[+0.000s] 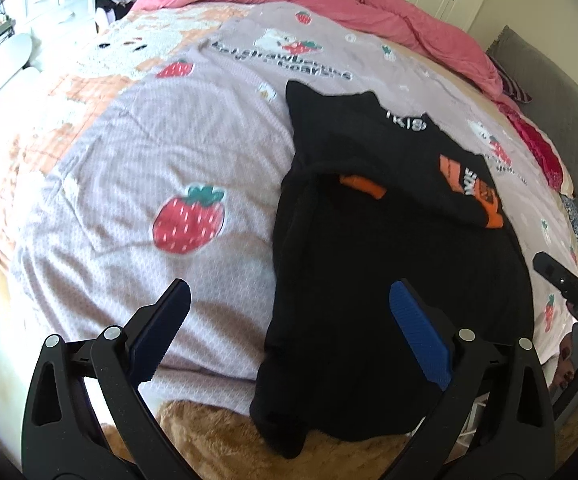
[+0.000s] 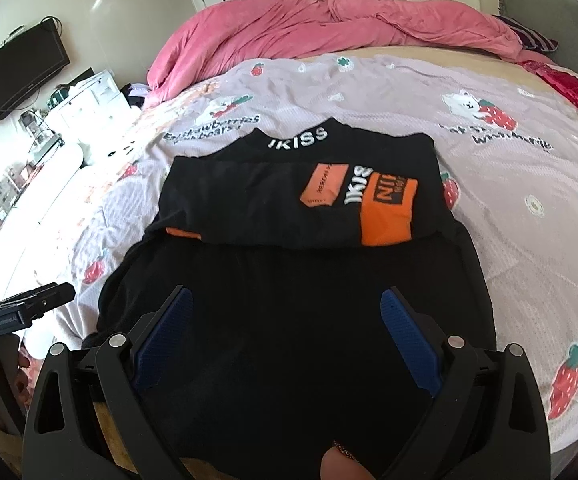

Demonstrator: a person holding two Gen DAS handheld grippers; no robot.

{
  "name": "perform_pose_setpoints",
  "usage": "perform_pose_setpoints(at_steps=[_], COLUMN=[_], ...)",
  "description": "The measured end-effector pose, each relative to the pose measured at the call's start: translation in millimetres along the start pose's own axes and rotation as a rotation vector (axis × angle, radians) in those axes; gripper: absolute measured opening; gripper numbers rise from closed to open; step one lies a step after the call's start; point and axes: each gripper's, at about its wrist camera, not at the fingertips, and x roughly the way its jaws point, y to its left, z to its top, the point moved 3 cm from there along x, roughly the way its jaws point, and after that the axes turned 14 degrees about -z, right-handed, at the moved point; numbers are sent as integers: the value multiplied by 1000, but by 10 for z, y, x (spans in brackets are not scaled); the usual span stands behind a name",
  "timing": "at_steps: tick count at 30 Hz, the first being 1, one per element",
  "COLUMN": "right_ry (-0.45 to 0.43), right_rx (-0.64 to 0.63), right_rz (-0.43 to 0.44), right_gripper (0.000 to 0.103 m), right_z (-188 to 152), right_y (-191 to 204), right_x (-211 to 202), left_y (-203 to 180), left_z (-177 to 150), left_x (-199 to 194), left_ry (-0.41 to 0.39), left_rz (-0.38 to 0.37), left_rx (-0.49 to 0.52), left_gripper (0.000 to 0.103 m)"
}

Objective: Fold small clothes
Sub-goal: 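Move both grippers down to the black shirt hem at the bed edge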

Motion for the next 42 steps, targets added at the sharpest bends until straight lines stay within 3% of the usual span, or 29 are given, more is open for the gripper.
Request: perform_pose_setpoints(at_steps=[19, 23, 27, 32, 36, 42], right_ry=[64, 85, 99, 113, 137, 193], right_rx=[41, 45, 51, 58, 64, 83], right_rz=[-97, -122, -140, -157, -160, -131], right_gripper=[97, 97, 97, 97, 97, 96], right_z=[-453, -571, -665, -819, -980, -1224], right_y=[-520, -624, -719, -859, -954, -1010], right_x=[-53, -56, -70, -130, -174, -188], left_y=[199, 185, 200, 196, 181, 147], left_z=[-585, -663, -771, -888, -948, -975], left_x=[120, 143, 193, 218, 258, 293], left_ry=[86, 102, 130, 148, 168, 176], left_rz=[-55, -73, -94, -138, -173, -176], left_rx=[-71, -67, -84, -108, -118, -115], left_gripper=[93, 85, 71, 65, 53, 53])
